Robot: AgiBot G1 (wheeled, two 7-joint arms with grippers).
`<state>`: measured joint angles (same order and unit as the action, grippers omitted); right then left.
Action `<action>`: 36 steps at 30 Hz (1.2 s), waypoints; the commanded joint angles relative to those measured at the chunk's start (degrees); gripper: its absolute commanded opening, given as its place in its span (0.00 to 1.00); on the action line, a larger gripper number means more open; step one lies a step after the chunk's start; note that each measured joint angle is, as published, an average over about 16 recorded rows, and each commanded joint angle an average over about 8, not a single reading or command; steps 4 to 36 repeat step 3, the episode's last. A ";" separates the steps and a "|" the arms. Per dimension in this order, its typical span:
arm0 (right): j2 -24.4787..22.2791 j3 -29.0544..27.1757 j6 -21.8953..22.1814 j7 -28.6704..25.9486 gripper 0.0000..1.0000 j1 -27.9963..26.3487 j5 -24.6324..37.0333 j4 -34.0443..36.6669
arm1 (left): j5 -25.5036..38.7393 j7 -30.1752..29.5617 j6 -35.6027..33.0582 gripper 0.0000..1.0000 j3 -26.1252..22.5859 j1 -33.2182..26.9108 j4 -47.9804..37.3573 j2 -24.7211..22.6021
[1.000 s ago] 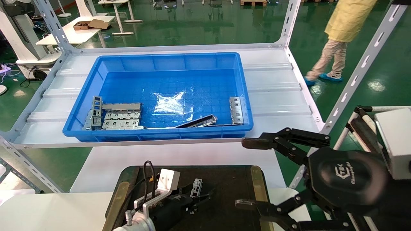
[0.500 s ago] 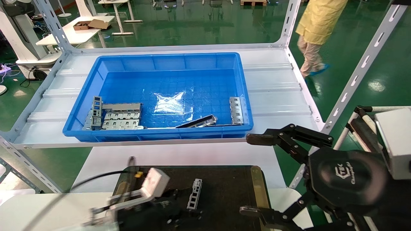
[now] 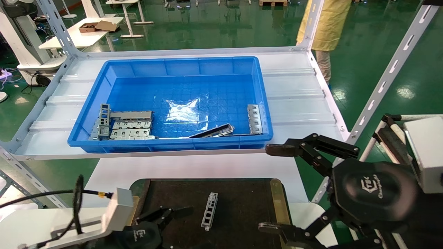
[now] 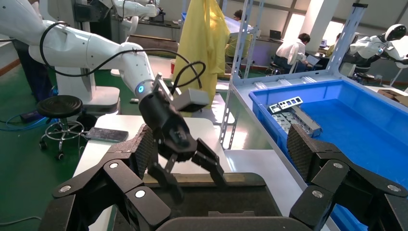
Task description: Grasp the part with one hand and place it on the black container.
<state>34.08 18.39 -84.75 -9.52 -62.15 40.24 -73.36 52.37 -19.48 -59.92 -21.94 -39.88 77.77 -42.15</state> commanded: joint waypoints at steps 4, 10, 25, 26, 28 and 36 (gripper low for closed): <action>0.00 0.01 0.00 0.00 1.00 0.00 -0.01 0.00 | -1.89 0.59 -1.97 1.00 1.16 -0.28 0.00 1.23; 0.00 0.01 0.00 0.00 1.00 0.00 -0.01 0.00 | -1.89 0.59 -1.97 1.00 1.16 -0.28 0.00 1.23; 0.00 0.01 0.00 0.00 1.00 0.00 -0.01 0.00 | -1.89 0.59 -1.97 1.00 1.16 -0.28 0.00 1.23; 0.00 0.01 0.00 0.00 1.00 0.00 -0.01 0.00 | -1.89 0.59 -1.97 1.00 1.16 -0.28 0.00 1.23; 0.00 0.01 0.00 0.00 1.00 0.00 -0.01 0.00 | -1.89 0.59 -1.97 1.00 1.16 -0.28 0.00 1.23; 0.00 0.01 0.00 0.00 1.00 0.00 -0.01 0.00 | -1.89 0.59 -1.97 1.00 1.16 -0.28 0.00 1.23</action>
